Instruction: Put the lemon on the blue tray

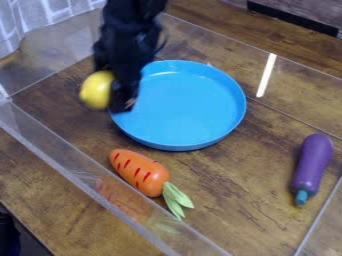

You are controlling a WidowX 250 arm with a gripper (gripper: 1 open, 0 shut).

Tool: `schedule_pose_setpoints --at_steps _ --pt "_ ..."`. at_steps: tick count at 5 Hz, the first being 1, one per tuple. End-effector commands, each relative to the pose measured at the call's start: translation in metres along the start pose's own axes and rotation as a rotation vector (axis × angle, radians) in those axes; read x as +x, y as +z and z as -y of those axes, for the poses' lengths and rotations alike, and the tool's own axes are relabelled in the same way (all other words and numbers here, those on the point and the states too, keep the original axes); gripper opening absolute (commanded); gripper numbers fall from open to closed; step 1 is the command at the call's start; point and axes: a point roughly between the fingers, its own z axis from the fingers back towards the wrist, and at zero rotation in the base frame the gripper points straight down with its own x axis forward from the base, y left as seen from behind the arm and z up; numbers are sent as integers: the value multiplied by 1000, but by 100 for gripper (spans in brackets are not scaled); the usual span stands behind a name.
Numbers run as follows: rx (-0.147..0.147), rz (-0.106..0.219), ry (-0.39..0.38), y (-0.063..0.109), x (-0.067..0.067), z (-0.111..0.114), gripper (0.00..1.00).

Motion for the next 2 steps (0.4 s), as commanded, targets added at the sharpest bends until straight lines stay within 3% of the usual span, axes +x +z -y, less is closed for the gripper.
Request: schedule_pose_setpoints --at_steps 1,2 --pt "58 97 -45 34 35 -4 0" --pt "59 125 -104 38 58 11 0"
